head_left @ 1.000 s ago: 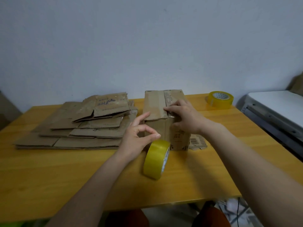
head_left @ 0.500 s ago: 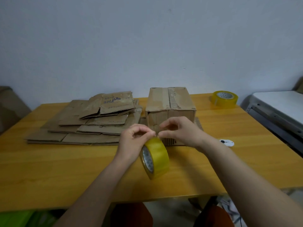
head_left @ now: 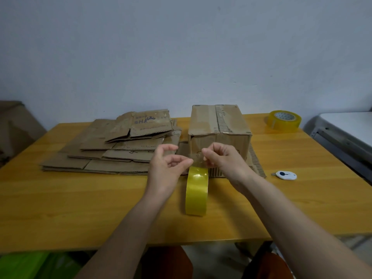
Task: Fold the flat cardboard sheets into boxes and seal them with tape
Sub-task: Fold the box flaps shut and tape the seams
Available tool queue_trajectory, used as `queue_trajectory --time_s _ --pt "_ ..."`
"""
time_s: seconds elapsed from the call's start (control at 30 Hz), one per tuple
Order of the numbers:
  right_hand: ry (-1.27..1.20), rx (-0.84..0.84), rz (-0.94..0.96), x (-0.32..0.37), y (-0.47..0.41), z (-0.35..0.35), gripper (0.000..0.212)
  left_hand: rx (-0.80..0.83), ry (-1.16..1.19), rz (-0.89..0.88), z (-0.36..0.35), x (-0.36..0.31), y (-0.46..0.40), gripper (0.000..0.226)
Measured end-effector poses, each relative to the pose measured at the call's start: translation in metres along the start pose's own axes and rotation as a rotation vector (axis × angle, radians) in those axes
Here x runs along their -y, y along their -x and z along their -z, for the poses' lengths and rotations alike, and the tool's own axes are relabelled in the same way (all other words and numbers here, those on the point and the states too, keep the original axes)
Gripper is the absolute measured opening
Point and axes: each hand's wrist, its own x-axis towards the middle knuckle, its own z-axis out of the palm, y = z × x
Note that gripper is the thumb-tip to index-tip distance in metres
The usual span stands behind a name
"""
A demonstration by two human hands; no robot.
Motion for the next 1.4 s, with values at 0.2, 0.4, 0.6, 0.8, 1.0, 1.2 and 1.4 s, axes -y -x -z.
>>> queue_trajectory --time_s 0.2,0.4,0.6,0.8,1.0,1.2,1.4 --pt "-0.012 -0.025 -0.027 0.002 0.001 -0.002 0.023 0.085 -0.257 -0.154 -0.002 -0.001 0.003 0.061" --pt "-0.010 -0.017 -0.054 0.001 0.001 0.001 0.024 0.051 -0.333 -0.246 -0.006 -0.001 0.002 0.029" --pt "0.062 0.010 -0.107 0.004 0.000 0.003 0.023 0.053 -0.398 -0.293 -0.004 -0.002 0.005 0.011" --pt "0.008 -0.064 -0.187 0.007 -0.004 -0.014 0.042 -0.106 -0.450 -0.141 0.013 -0.010 -0.002 0.019" --pt "0.265 0.349 -0.259 -0.009 0.004 -0.060 0.051 -0.260 -0.452 -0.131 0.046 -0.006 -0.010 0.016" --pt "0.689 0.295 0.087 -0.021 -0.003 -0.101 0.019 -0.354 -0.239 -0.083 0.088 0.026 0.003 0.015" --pt "1.325 0.346 0.460 -0.037 -0.005 -0.117 0.029 -0.193 -0.742 0.086 0.123 0.088 0.024 0.005"
